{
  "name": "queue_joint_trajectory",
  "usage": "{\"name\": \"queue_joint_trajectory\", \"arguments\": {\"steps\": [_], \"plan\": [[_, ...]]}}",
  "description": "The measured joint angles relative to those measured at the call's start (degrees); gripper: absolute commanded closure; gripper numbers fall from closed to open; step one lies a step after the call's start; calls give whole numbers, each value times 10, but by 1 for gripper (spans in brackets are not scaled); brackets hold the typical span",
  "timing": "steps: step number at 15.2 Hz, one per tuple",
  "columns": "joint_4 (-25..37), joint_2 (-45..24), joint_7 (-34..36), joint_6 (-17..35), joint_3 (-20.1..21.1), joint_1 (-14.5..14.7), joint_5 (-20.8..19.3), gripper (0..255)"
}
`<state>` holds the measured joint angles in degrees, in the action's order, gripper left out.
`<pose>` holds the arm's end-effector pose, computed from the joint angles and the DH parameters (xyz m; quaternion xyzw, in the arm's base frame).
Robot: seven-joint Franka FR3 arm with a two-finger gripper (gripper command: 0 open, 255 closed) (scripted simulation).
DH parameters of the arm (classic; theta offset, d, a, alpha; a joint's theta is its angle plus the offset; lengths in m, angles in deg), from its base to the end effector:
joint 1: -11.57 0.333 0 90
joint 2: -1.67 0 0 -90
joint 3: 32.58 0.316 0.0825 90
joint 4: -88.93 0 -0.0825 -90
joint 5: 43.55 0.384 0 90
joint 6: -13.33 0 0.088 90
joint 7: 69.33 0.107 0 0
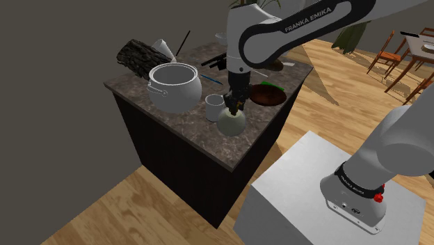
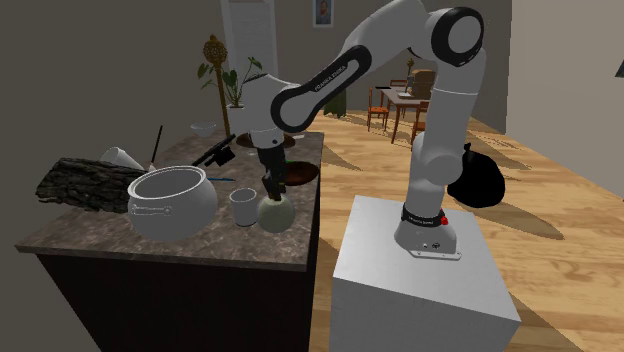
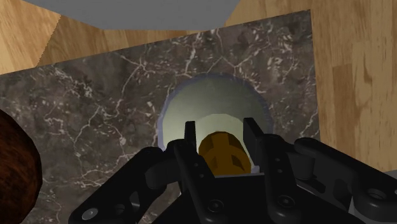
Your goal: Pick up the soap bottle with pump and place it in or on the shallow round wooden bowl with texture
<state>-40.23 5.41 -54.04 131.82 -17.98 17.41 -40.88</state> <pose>0.4647 0.1763 0.3805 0.9975 0.0317 -0.0620 0.0078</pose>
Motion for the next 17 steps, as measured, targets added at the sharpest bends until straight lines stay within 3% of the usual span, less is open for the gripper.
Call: {"name": "queue_joint_trajectory", "arguments": {"steps": [17], "plan": [[74,43,-6,-117,-5,-2,7,255]]}}
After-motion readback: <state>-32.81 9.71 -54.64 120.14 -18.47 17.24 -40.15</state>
